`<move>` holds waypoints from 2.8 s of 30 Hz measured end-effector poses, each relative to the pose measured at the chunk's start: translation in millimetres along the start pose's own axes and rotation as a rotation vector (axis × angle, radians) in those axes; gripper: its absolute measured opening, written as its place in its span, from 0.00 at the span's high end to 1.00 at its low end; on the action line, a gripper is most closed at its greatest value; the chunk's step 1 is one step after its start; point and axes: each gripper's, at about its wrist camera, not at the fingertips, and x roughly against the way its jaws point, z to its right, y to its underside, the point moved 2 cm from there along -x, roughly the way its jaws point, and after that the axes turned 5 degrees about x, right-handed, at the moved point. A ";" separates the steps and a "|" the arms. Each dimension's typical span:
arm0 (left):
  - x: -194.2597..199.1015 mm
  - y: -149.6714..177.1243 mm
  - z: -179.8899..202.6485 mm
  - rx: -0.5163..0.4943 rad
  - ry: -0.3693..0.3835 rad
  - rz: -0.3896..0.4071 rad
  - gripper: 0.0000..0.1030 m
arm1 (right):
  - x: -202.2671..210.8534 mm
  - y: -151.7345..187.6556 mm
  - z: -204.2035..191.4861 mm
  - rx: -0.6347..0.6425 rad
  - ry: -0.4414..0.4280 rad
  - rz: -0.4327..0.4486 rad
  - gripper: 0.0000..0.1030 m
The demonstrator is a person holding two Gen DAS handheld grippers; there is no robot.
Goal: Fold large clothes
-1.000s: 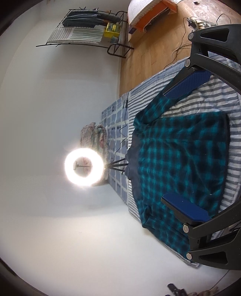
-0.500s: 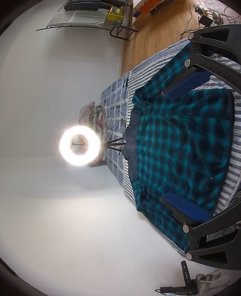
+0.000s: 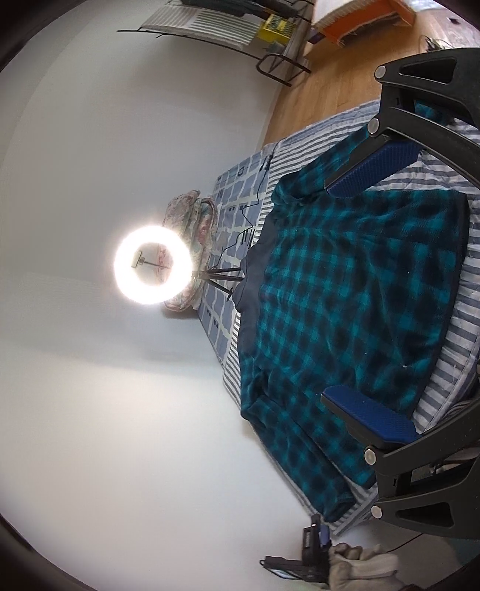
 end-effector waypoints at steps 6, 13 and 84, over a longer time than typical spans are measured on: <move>-22.1 -6.2 -8.3 0.046 -0.034 -0.028 0.51 | -6.7 1.6 -11.4 0.027 -0.022 -0.011 0.00; -31.4 -4.2 -0.8 0.002 -0.065 -0.026 0.75 | -10.7 -2.6 -16.7 0.032 -0.051 -0.018 0.00; 36.8 68.4 146.2 -0.595 0.340 0.060 0.97 | -443.1 -139.8 -290.7 -0.199 -0.737 -0.640 0.99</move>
